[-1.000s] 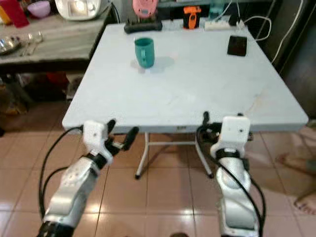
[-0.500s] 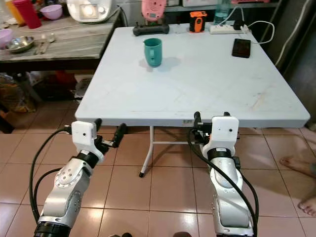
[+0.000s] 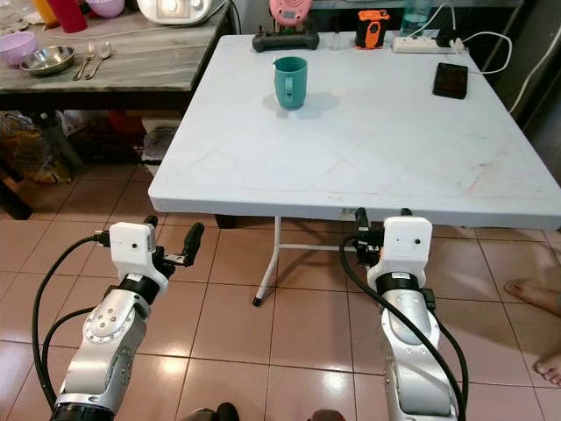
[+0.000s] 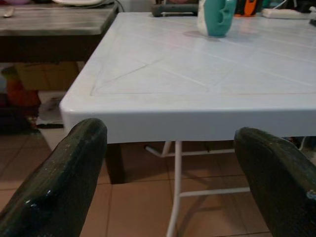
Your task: Setting the table
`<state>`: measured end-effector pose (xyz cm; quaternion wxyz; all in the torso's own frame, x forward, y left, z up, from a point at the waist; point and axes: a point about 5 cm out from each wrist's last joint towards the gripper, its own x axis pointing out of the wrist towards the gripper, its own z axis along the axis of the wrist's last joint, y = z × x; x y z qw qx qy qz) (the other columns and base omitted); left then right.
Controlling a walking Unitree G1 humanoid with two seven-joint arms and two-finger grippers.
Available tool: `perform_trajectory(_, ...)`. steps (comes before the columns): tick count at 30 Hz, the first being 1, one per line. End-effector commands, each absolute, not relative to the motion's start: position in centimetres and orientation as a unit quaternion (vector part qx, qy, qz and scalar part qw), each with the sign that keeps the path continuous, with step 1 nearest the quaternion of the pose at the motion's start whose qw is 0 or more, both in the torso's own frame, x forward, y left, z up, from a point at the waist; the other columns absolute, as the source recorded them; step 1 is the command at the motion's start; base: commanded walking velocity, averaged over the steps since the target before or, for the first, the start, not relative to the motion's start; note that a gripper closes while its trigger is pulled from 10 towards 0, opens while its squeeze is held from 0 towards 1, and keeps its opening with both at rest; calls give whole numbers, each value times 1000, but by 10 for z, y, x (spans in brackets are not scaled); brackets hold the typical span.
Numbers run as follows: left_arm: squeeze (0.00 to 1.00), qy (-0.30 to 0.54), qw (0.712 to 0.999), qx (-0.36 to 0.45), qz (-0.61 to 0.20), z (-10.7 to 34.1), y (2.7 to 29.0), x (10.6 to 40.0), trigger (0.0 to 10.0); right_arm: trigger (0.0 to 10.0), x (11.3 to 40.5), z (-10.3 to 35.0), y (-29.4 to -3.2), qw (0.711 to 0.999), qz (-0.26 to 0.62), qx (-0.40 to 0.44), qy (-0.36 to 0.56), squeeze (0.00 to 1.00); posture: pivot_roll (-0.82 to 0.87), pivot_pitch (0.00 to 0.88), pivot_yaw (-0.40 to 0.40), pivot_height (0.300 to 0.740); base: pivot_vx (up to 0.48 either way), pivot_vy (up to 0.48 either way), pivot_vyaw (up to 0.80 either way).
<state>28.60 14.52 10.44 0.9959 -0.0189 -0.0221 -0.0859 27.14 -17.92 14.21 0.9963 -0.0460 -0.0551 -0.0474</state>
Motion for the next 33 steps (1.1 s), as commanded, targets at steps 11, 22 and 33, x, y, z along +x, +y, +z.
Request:
perform_trajectory(11,0,-36,997,-10,-62,108,161,280,10000,10000,268,147,-179,996,-39,-30,-70,1000,-267,124,69,740,0,0,0)
perform_trajectory(22,0,-66,991,-40,-112,119,144,280,10000,10000,270,153,-179,996,-30,-35,-77,0,-271,127,61,740,27,0,0)
perform_trajectory(33,0,-67,988,-47,-128,120,141,279,10000,10000,270,153,-177,995,-25,-49,-78,0,-270,127,68,740,420,0,0)
